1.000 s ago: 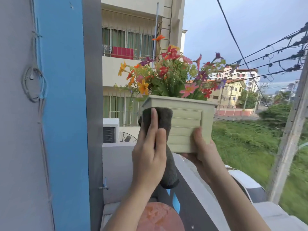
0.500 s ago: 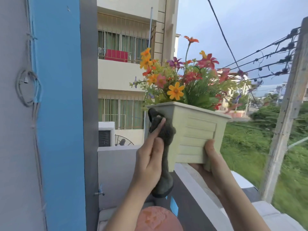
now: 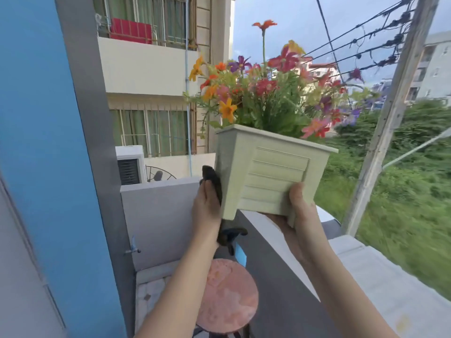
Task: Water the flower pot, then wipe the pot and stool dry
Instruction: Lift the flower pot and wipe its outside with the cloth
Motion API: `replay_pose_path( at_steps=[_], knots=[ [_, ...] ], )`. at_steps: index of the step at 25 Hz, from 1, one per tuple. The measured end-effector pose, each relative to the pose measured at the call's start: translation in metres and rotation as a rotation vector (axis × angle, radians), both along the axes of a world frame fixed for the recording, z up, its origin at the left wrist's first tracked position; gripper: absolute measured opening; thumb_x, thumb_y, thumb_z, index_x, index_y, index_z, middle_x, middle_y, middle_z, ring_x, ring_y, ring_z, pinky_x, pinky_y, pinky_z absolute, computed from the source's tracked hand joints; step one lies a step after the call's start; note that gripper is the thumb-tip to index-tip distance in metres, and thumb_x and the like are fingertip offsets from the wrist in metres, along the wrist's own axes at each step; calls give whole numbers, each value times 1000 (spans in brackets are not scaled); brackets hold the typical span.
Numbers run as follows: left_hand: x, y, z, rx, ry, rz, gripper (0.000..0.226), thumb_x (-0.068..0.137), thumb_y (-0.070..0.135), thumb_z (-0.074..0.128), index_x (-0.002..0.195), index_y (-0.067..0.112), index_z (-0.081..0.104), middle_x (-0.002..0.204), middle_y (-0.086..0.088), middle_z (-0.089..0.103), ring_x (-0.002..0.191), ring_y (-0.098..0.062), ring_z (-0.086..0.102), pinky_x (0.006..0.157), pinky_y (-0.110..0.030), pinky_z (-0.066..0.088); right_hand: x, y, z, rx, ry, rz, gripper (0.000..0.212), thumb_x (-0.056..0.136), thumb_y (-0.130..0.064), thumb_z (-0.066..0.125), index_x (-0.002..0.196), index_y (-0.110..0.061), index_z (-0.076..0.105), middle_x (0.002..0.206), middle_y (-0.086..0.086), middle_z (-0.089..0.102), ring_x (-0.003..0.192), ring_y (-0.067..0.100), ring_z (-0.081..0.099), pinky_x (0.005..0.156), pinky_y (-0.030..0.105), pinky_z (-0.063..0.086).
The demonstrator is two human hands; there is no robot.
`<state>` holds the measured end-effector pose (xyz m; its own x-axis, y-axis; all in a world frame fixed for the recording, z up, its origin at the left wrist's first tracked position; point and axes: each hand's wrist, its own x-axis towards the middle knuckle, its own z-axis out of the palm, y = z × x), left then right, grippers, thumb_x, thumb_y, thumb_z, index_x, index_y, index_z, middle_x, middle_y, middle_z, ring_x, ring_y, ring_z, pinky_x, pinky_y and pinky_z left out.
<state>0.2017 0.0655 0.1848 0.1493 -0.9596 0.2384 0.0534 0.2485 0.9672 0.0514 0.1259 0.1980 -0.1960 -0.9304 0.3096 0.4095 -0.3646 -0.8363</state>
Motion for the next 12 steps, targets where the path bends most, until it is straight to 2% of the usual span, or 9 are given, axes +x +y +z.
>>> replay_pose_path(
  at_steps=[1,2,4,5,6,8,9,10,12],
  knots=[
    [-9,-3,-8,42,171,-99,35,89,50,41,89,25,66,87,-6,68,86,-28,62,81,-43,49,-3,-5,-4,-13,-10,-24,94,55,-65,77,132,-20,48,122,1,67,110,19,65,80,43,58],
    [-18,-8,-15,94,252,-142,32,90,46,46,83,22,66,79,-5,66,77,-25,62,73,-37,51,-8,-11,-9,-25,-10,-40,87,61,-60,74,133,-20,46,123,1,66,109,18,66,77,40,58],
    [-27,-18,-25,217,278,-268,28,97,38,43,85,20,61,79,-5,67,67,-17,63,63,-27,52,-22,-25,-20,-19,-7,-76,70,74,-50,62,135,-21,43,124,1,64,103,12,68,76,37,59],
    [-32,-24,-31,304,315,-318,28,98,40,39,85,23,57,87,-4,67,67,-13,61,63,-26,52,-31,-34,-26,-9,-3,-92,64,78,-46,57,136,-22,42,124,-1,63,100,8,68,75,35,59],
    [-33,-32,-42,349,254,-351,29,98,45,38,84,26,55,92,-4,66,68,-11,60,62,-25,53,-42,-45,-33,5,-4,-104,60,81,-43,54,136,-23,41,124,-2,62,98,6,68,75,34,59],
    [-44,-49,-62,463,295,-416,36,93,55,42,85,24,58,84,-1,67,63,-12,63,52,-22,52,-65,-68,-48,25,-1,-132,56,81,-47,56,131,-27,44,118,-8,64,97,3,68,75,34,59],
    [-50,-56,-73,514,326,-438,39,90,57,44,88,22,62,83,-1,68,64,-14,66,53,-23,52,-76,-82,-58,37,17,-147,53,80,-51,59,127,-30,46,112,-13,66,96,2,68,75,34,60],
    [-59,-62,-81,570,395,-472,40,90,54,45,91,20,66,89,-3,68,70,-15,66,61,-25,53,-87,-96,-69,51,39,-164,45,83,-51,60,122,-33,48,105,-20,69,95,0,67,73,33,60],
    [-71,-77,-105,622,437,-458,29,88,40,55,87,18,74,96,-9,65,81,-19,63,77,-29,48,-108,-123,-93,75,81,-194,29,88,-47,58,113,-35,50,93,-29,69,91,-4,67,68,30,59]
  ],
)
